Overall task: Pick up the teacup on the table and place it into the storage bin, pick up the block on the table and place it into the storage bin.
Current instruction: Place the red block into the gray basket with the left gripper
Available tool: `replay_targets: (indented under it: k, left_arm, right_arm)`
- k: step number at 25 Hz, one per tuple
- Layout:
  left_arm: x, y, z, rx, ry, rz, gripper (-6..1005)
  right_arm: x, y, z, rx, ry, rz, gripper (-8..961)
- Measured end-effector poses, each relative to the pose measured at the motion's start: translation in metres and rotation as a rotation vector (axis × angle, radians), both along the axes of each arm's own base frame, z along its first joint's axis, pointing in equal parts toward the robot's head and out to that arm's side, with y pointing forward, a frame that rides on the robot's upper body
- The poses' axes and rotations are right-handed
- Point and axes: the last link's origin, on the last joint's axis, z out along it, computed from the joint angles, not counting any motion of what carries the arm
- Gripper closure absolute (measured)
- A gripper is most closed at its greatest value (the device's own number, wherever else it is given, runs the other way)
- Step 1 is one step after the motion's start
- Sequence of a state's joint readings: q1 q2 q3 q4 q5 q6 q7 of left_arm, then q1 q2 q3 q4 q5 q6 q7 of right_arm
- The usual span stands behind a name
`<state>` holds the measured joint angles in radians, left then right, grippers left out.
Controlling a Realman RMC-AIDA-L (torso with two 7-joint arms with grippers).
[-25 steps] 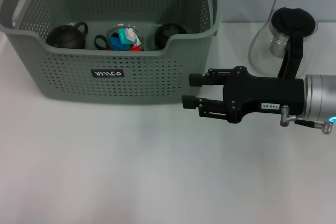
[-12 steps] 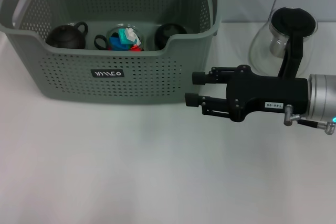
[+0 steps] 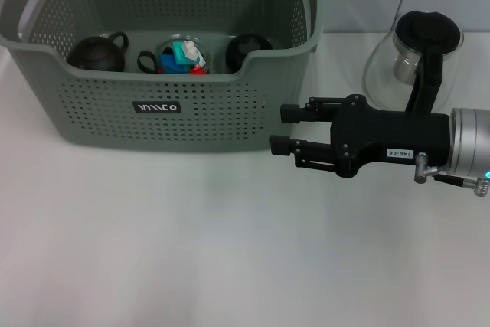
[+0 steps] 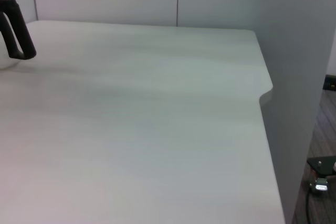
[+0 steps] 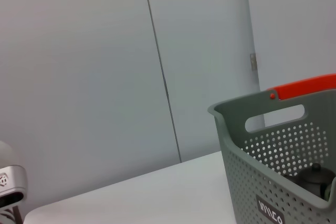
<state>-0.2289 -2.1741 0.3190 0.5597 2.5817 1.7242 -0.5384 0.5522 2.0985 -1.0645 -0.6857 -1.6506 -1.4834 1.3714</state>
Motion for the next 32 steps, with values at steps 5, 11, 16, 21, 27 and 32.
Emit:
replay_targets:
  k: [5,11,16,21,27,32]
  left_arm:
    - [-0.0009,0.0024,0.0033,0.021,-0.003,0.008,528]
    - [-0.0027,0.0036,0.0057,0.033,0.003,0.015,532]
    - [-0.0013,0.0011,0.0061,0.025,-0.01,0.013,535]
    - [-0.0022,-0.0016,0.0051,0.027,-0.008,0.012,539]
    - [-0.0028,-0.0021,0.0048,0.024,-0.006,0.019,542]
    - [-0.0045,-0.0045,0.0053,0.028,-0.004,0.032,556]
  right_arm:
    - [0.0,0.0,0.0,0.0,0.0,0.0,375]
    - [0.0,0.0,0.0003,0.0,0.001,0.0,375]
    - [-0.0008,-0.0016,0.0004,-0.008,0.006,0.007,376]
    - [-0.0005,-0.0015,0.0009,-0.008,0.005,0.008,376]
    - [-0.0004,-0.0018,0.0008,-0.01,0.004,0.009,377]
    - [-0.0006,-0.0022,0.0008,-0.013,0.005,0.011,378]
